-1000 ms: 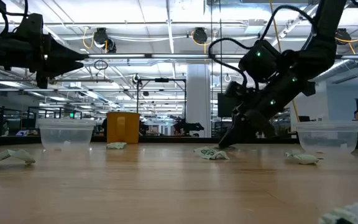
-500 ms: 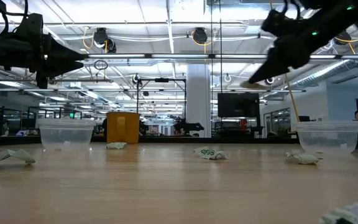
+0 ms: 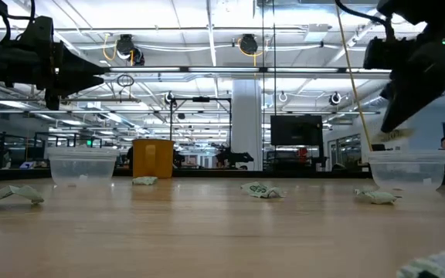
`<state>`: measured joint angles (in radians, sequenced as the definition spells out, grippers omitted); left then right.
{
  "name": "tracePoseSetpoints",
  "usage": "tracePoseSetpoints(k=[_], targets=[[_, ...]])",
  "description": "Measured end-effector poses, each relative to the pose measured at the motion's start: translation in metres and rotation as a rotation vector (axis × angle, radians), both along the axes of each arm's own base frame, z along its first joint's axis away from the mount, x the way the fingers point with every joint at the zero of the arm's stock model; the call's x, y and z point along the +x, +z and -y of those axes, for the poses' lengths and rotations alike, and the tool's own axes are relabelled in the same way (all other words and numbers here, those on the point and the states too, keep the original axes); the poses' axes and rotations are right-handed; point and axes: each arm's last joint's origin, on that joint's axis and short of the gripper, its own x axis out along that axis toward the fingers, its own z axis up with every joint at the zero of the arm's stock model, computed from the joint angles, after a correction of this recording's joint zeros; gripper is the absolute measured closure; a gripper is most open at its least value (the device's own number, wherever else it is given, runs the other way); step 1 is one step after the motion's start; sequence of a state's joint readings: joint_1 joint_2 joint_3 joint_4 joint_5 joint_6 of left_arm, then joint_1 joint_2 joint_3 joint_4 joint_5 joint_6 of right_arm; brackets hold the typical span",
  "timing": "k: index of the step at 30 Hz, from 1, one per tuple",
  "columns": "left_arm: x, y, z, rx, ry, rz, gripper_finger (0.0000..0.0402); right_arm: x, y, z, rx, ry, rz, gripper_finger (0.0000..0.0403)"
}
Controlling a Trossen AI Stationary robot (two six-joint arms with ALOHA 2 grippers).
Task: Pick and place items into bin
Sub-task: Put the stevia packet into the right transparent bin, then put the stevia packet into the left transparent bin
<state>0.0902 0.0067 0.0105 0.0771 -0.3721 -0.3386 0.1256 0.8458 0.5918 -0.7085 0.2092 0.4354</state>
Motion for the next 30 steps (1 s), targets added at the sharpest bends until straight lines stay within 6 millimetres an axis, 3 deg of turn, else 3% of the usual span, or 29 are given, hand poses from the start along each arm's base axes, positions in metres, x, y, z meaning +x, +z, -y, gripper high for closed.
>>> tracePoseSetpoints(k=[10,20,30], targets=[[0.0,0.0,0.0,0.003,0.0,-0.002,0.0273,-0.013,-0.033,0.01,0.027,-0.073,-0.114,0.0403],[0.0,0.0,0.0,0.003,0.001,-0.001,0.0273,-0.007,-0.032,0.016,0.081,-0.11,-0.044,0.0394],[0.0,0.0,0.0,0.003,0.001,-0.001,0.0273,-0.003,-0.036,0.016,0.079,-0.107,-0.065,0.0343]])
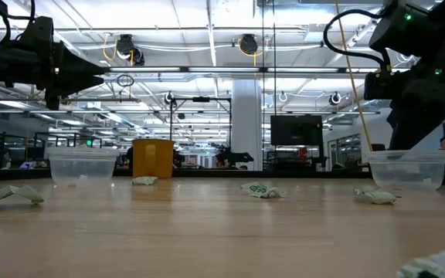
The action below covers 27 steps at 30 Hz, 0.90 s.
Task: Pick and place items into bin
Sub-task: Put the stevia packet into the left transparent bin
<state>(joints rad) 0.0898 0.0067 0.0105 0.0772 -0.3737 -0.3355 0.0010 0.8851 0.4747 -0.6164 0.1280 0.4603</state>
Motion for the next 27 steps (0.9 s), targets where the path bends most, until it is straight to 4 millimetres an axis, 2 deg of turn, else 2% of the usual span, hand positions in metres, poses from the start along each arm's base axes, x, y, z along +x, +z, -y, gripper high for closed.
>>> tracePoseSetpoints(k=[5,16,20,24,27], targets=[[0.0,0.0,0.0,-0.001,0.002,0.0,0.0273,0.007,0.004,0.0,-0.027,0.05,0.075,0.0318],[0.0,0.0,0.0,-0.035,0.0,0.019,0.0273,0.014,0.043,0.0,-0.074,0.108,0.268,0.0309],[0.0,0.0,0.0,-0.107,-0.019,0.053,0.0273,0.026,0.059,0.0,-0.178,0.203,0.453,0.0308],[0.003,-0.001,0.0,-0.204,-0.023,0.081,0.0273,0.041,0.076,0.001,-0.363,0.271,0.638,0.0308],[0.007,0.004,0.0,-0.197,-0.054,0.121,0.0273,0.049,0.086,0.003,-0.506,0.278,0.72,0.0312]])
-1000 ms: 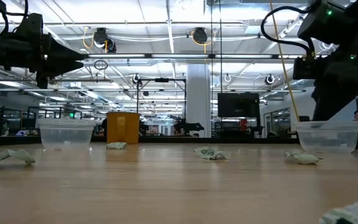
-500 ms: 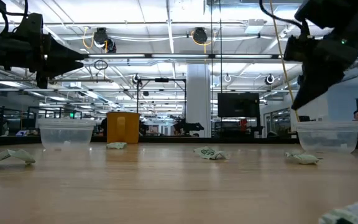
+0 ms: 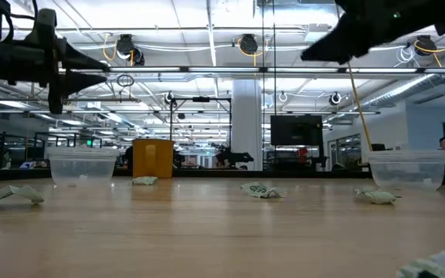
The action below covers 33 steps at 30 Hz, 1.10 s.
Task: Pick and place items into bin
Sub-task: Put the stevia packet into the left transparent bin
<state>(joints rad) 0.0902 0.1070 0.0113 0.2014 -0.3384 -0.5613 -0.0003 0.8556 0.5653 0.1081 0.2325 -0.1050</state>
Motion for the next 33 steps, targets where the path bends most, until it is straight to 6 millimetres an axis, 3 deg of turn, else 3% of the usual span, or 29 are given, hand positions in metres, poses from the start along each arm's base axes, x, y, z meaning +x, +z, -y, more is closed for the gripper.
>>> tracePoseSetpoints(k=[5,9,13,16,20,24,28,33], targets=[[0.009,0.024,0.001,0.019,-0.048,-0.052,0.0273,0.009,0.003,0.007,-0.083,-0.042,0.054,0.0313],[0.025,0.052,-0.002,0.007,-0.014,-0.257,0.0273,0.014,-0.003,0.013,-0.107,-0.066,0.014,0.0314],[0.056,0.079,-0.005,0.028,-0.004,-0.466,0.0273,0.02,-0.004,0.021,-0.121,-0.1,0.03,0.0314],[0.085,0.088,-0.006,0.1,-0.078,-0.645,0.0273,0.023,-0.005,0.026,-0.121,-0.12,0.048,0.0314],[0.12,0.076,-0.007,0.284,-0.261,-0.929,0.0273,0.024,-0.008,0.029,-0.12,-0.134,0.032,0.0314],[0.15,0.052,-0.009,0.338,-0.338,-1.081,0.0273,0.024,-0.008,0.031,-0.12,-0.141,0.031,0.0314],[0.167,0.032,-0.014,0.312,-0.359,-1.17,0.0273,0.024,-0.007,0.031,-0.12,-0.14,0.033,0.0314],[0.172,0.009,-0.026,0.208,-0.387,-1.266,0.0273,0.023,-0.008,0.031,-0.119,-0.139,0.025,0.0314]])
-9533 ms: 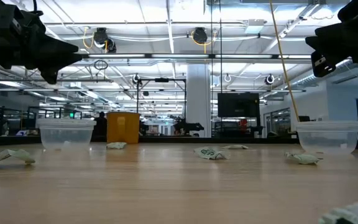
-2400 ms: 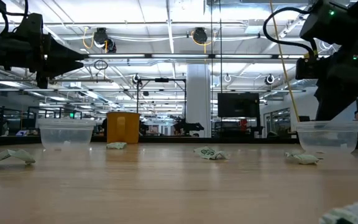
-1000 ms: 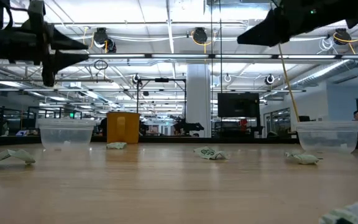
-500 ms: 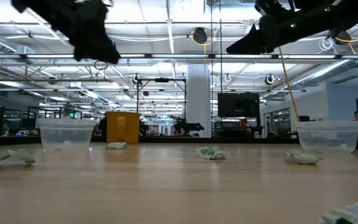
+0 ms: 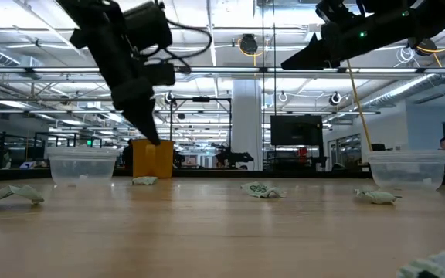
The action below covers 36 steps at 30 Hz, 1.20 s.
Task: Pick and place items into bin
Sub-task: Put the stevia packet into the left transparent bin
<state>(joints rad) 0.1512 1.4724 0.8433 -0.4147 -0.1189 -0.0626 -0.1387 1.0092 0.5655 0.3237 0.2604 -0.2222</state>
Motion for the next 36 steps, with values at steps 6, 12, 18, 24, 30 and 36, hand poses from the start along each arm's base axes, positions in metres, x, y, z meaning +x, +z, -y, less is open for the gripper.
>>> tracePoseSetpoints(k=[6,12,18,24,30,36], targets=[[0.002,-0.017,-0.016,-0.067,0.051,-0.055,0.0273,0.0,0.0,0.0,0.0,0.0,0.0,0.0314],[0.003,-0.034,-0.025,-0.088,0.052,-0.121,0.0273,0.0,0.0,0.0,0.001,0.0,-0.003,0.0314],[0.006,-0.049,-0.026,-0.112,0.022,-0.17,0.0273,0.0,-0.001,0.0,0.002,0.0,-0.008,0.0314],[0.007,-0.052,-0.027,-0.111,0.017,-0.177,0.0295,0.0,-0.001,0.0,0.002,0.0,-0.008,0.0314],[0.007,-0.052,-0.027,-0.103,0.009,-0.178,0.0386,0.0,-0.001,0.0,0.002,0.0,-0.008,0.0314],[0.006,-0.04,-0.023,-0.101,-0.014,-0.134,0.0384,0.0,-0.001,0.0,0.001,0.0,-0.007,0.0314]])
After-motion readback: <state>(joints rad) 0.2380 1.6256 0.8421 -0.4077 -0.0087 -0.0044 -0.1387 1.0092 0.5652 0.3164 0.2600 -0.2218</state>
